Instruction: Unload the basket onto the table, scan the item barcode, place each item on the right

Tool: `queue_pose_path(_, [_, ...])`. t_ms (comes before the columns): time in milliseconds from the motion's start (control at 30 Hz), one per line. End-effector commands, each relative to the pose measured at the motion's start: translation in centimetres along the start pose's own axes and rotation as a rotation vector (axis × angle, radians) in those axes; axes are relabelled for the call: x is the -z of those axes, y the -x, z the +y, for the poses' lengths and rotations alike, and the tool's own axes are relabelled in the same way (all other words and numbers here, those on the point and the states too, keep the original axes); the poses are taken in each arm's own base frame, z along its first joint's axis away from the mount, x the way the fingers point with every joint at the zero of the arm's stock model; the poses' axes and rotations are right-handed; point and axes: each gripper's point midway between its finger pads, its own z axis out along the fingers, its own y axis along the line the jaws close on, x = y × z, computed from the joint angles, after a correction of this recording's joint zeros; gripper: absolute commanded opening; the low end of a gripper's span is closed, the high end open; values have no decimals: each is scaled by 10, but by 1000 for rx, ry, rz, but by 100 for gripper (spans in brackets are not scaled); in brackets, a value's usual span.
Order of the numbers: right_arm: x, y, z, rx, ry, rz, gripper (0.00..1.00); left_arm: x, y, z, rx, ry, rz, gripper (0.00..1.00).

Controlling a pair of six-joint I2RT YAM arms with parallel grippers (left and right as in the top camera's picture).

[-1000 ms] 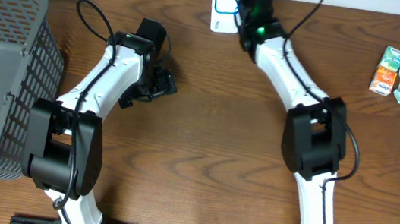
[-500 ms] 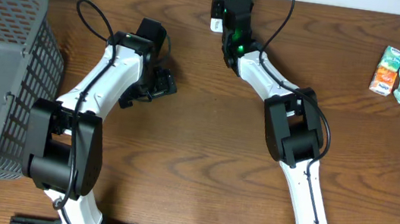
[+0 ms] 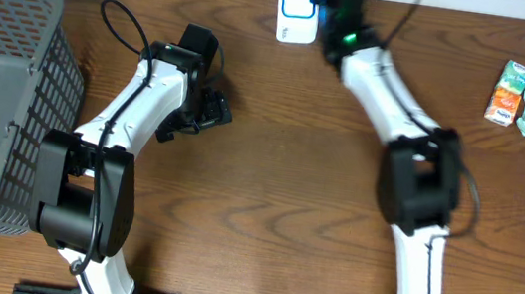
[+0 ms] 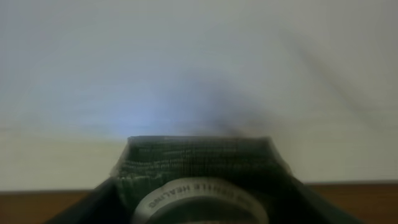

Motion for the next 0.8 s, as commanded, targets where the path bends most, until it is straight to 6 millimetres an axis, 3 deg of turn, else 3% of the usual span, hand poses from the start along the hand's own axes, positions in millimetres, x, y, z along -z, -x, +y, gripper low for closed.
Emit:
queue_pose_path(0, [23,53,-87,-45,-142,-8,65,-2,-1,5,-8,19,4,98])
queue_pose_path(33, [26,51,-110,-43,-179,30,65,-2,-1,4,-8,19,4,98])
queue_pose_path(67, [32,38,-158,-41,-258,120,65,-2,-1,4,-8,19,4,98])
queue_pose_path(200, [51,-12,-257,-52,-424,351,63,-2,-1,4,-8,19,4,98])
queue_pose_path(300, [62,-42,-297,-118,-396,480,68,-2,-1,4,-8,19,4,97])
queue_pose_path(367, [61,-49,-297,-185,-281,509,72,-2,-1,4,-8,19,4,97])
queue_pose_path(467, [56,-45,-266,-303,27,503,73,-2,-1,4,-8,19,4,98])
queue_pose_path(533, [52,-39,-252,-324,133,479,74,-2,-1,4,-8,19,4,98])
queue_pose_path(700, [29,-44,-224,-275,159,441,74,-2,-1,4,-8,19,4,98])
queue_pose_path(767, [9,-56,-202,-235,167,424,61,-2,-1,4,-8,19,4,98])
